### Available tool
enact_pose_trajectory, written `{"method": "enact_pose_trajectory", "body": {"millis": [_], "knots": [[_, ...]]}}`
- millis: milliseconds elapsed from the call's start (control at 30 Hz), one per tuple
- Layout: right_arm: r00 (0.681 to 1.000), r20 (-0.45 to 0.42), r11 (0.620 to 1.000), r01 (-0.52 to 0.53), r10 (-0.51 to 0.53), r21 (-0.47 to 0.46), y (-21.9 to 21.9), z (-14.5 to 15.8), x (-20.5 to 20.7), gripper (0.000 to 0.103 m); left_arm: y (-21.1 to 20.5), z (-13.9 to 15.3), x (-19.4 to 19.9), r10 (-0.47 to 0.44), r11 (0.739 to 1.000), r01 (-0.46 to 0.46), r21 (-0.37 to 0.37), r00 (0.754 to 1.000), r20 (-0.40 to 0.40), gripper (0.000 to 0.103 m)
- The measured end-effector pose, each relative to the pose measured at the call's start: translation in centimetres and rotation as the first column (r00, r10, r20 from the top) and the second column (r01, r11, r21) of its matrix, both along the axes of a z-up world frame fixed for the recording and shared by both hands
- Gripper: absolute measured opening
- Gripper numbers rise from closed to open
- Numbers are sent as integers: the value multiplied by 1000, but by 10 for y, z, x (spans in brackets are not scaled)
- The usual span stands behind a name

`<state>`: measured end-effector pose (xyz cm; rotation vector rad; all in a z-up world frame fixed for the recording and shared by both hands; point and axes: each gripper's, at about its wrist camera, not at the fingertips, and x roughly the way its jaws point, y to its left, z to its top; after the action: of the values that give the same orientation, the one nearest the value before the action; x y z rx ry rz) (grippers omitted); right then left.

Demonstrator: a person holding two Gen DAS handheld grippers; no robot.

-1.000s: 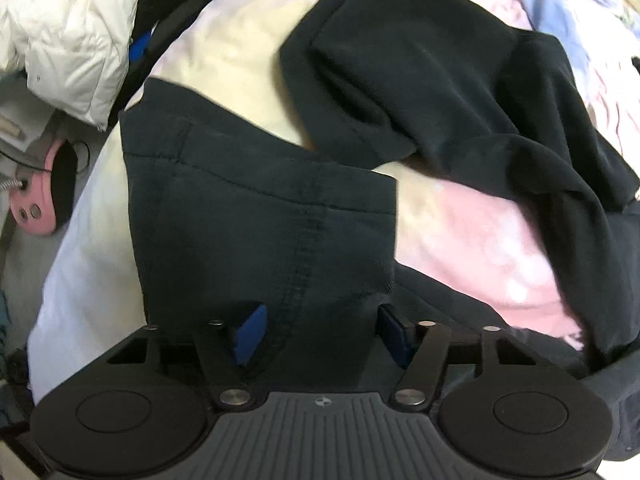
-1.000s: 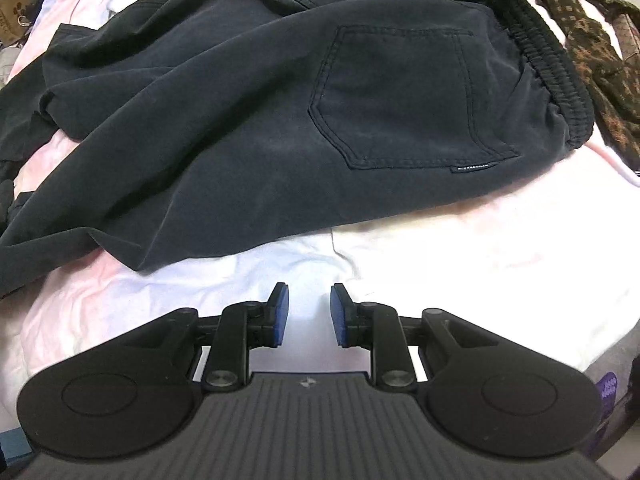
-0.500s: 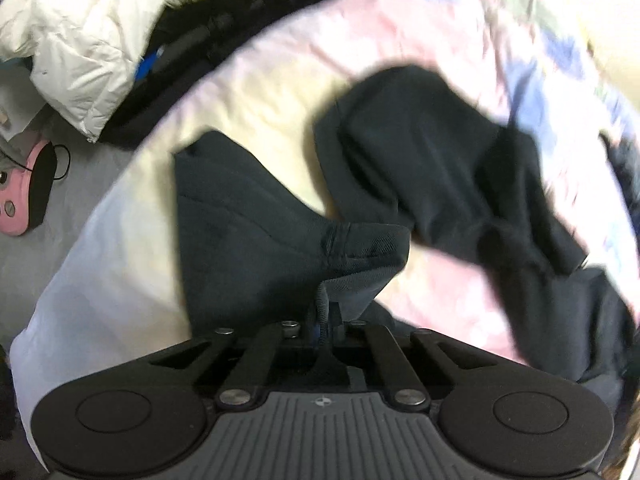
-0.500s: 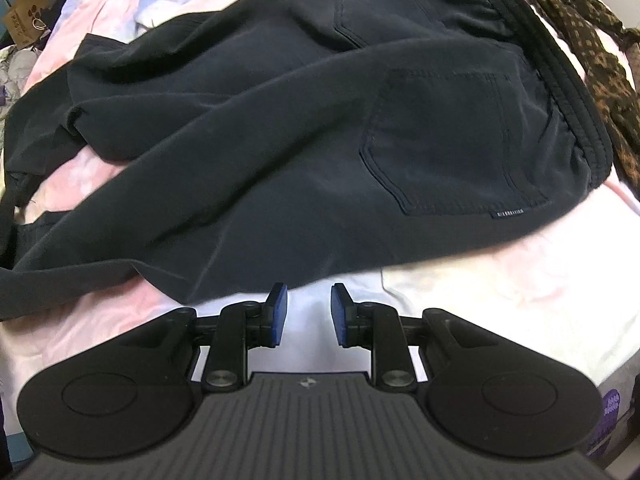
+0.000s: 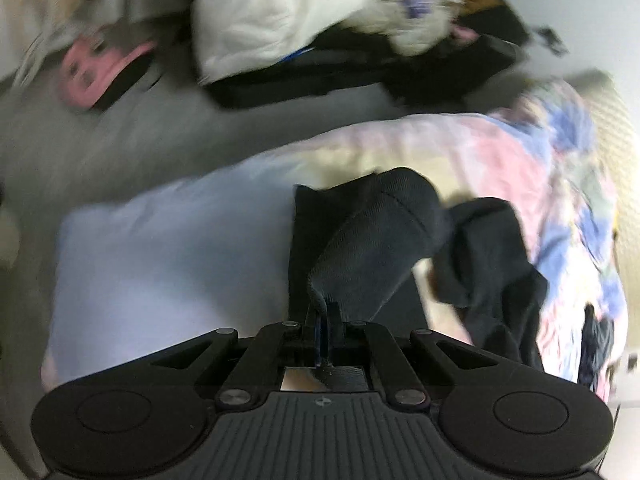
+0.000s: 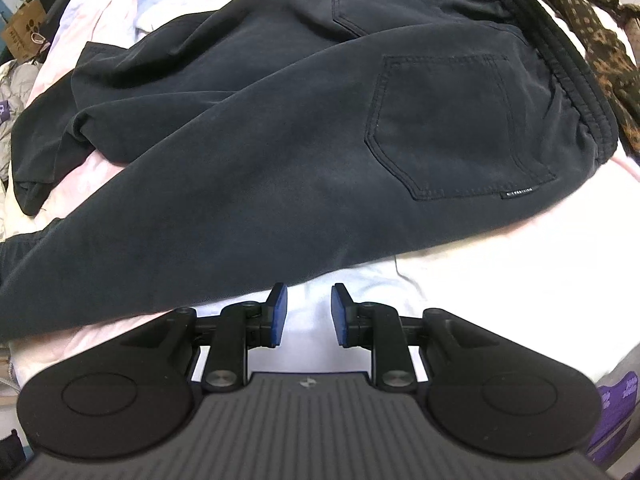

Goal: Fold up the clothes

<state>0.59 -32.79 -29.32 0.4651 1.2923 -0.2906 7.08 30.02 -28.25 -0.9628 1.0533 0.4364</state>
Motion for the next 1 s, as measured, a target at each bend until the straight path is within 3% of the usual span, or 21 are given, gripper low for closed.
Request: {"method": "enact_pose_trajectory", "body": {"millis": [267,500,567,633,733,800,1000], "knots": [[999,-16,1000,28,-28,-1,-3,-2,-28,25,19,-26,-53,140,984,-149,-96,986,-91,3],[978,14,977,206,-207,47,-31,-2,-62,27,20,-32,-59,143,980,-153,-129,986,-82,10],[962,34,960,270,-273,70,-46,-1,-69,27,20,-31,-61,156,978,-166,-127,984,-89,22],[938,58,937,335,-341,101,-66,-1,-73,28,19,-29,-62,174,975,-186,-124,979,-103,44],[893,87,893,426,-441,148,-97,-5,-79,35,16,-25,-68,195,968,-210,-138,974,-112,46],[860,98,859,481,-501,175,-119,-10,-82,48,12,-21,-72,215,964,-231,-135,969,-122,50],[795,81,787,571,-601,233,-178,-45,-86,55,-12,11,-89,302,946,-313,-81,945,-128,54]]}}
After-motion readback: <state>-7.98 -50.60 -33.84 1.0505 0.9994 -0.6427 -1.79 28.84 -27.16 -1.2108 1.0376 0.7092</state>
